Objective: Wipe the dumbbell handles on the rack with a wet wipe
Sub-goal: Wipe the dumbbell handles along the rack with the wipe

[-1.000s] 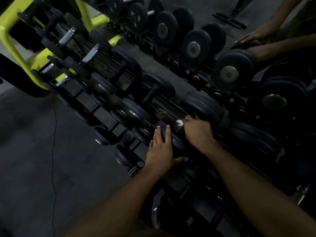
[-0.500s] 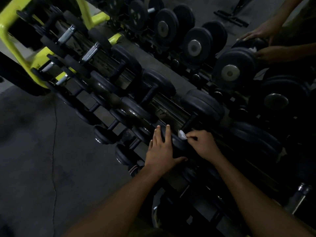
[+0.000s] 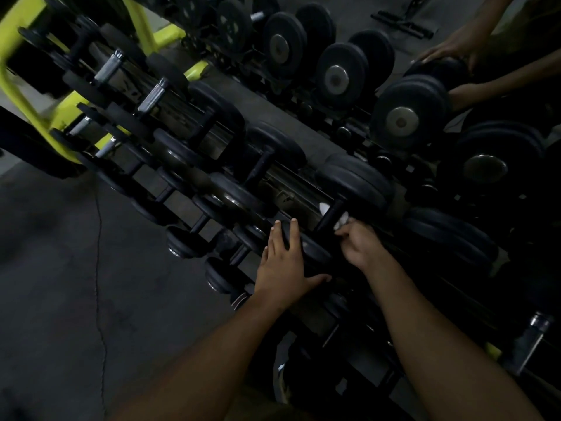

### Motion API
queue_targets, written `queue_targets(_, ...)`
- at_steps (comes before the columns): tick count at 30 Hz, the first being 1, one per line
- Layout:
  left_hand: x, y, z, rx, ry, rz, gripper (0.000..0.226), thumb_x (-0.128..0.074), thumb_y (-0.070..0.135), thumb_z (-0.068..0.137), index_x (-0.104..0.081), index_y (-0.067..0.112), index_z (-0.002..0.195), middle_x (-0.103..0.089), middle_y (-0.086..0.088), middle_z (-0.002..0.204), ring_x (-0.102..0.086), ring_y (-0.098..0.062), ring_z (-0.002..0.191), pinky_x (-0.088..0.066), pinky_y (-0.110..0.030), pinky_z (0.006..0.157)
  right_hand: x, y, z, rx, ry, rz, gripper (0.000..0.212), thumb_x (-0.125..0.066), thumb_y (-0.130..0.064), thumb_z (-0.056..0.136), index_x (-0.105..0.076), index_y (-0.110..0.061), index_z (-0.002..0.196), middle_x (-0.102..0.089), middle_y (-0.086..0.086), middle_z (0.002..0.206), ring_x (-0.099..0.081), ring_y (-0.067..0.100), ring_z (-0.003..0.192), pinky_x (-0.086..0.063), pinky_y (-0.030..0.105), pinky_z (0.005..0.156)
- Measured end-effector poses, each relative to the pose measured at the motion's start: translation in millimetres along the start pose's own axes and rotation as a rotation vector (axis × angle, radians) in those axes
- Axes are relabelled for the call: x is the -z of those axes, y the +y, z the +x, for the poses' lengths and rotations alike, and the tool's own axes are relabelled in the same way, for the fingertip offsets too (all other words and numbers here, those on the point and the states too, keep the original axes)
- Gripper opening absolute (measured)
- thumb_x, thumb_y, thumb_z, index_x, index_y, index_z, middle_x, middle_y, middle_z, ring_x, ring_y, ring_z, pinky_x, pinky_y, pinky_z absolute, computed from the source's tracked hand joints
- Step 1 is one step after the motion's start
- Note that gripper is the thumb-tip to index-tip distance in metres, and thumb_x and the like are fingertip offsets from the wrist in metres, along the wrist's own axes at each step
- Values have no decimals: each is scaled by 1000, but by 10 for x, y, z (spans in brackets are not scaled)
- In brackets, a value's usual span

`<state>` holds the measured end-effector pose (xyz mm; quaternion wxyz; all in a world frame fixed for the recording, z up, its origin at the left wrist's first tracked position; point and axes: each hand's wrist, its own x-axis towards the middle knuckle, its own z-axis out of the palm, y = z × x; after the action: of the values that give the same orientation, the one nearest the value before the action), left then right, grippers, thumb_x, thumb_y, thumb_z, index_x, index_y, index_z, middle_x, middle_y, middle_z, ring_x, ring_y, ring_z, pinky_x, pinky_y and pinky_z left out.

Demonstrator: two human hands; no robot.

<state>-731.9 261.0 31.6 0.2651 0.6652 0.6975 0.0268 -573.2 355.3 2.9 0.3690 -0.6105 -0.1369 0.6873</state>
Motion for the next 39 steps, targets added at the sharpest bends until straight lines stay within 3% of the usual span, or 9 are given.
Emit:
queue_targets(2, 4, -4, -1, 0, 6, 5, 135, -68, 79, 71, 23, 28, 157, 18, -13, 167, 5, -29, 156, -22, -45, 123, 11, 35, 57, 29, 34, 34, 42, -31, 23, 75, -57, -9, 83, -61, 12, 83, -56, 19, 81, -46, 23, 79)
queue_targets(5, 12, 3, 1, -1, 7, 9, 135, -69, 79, 71, 23, 28, 157, 17, -13, 167, 5, -29, 156, -20, -44, 123, 12, 18, -120, 18, -84, -139, 49, -32, 19, 82, -69, -13, 84, -71, -3, 80, -69, 5, 73, -52, 19, 65)
queue_targets(10, 16, 2, 2, -5, 1, 12, 135, -68, 79, 72, 25, 29, 155, 18, -12, 167, 5, -28, 156, -22, -45, 123, 40, 50, -140, -57, -63, -412, 41, -37, 5, 95, -73, -14, 88, -74, 6, 82, -70, 20, 72, -54, 25, 56)
queue_targets(16, 29, 9, -8, -6, 1, 14, 135, -68, 79, 72, 25, 29, 156, 18, -11, 167, 6, -28, 156, -25, -46, 121, 11, 42, -12, 48, -70, 82, 31, -41, 7, 95, -68, 1, 111, -73, 12, 107, -70, 20, 100, -55, 27, 86)
queue_targets(22, 21, 5, -6, -8, 12, 16, 135, -68, 79, 71, 22, 28, 157, 16, -12, 167, 5, -28, 156, -26, -46, 122, -14, 58, 169, 95, 214, 360, 11, -65, 0, 90, -61, -11, 91, -59, 3, 76, -54, 10, 68, -47, 19, 57)
queue_targets(24, 21, 7, -5, -8, 13, 14, 135, -69, 79, 71, 21, 27, 157, 16, -12, 167, 4, -28, 156, -26, -46, 122, -61, 77, 144, 114, 213, 393, 7, -68, -5, 89, -66, -11, 88, -63, 0, 74, -55, 9, 69, -48, 22, 65)
queue_targets(30, 16, -7, -6, -4, 6, 3, 136, -68, 80, 70, 24, 28, 156, 18, -12, 167, 6, -28, 156, -26, -47, 122, -83, 144, 73, 228, 249, 208, 18, -73, -22, 86, -76, -11, 99, -74, 8, 105, -69, 24, 104, -54, 44, 95)
queue_targets(32, 19, -2, -11, -5, 6, -12, 136, -69, 79, 71, 23, 29, 157, 18, -12, 167, 7, -28, 156, -25, -46, 123, -92, 130, 14, 308, 213, 89, 22, -62, -27, 92, -80, -14, 91, -75, 1, 108, -66, 17, 110, -51, 39, 100)
queue_targets(39, 10, -6, -6, -9, 12, -18, 135, -70, 76, 72, 22, 29, 157, 17, -12, 167, 5, -29, 156, -24, -46, 124, -208, 176, -87, 435, 245, -255, 21, -63, 3, 87, -74, -15, 84, -74, -2, 88, -70, 8, 85, -54, 23, 76)
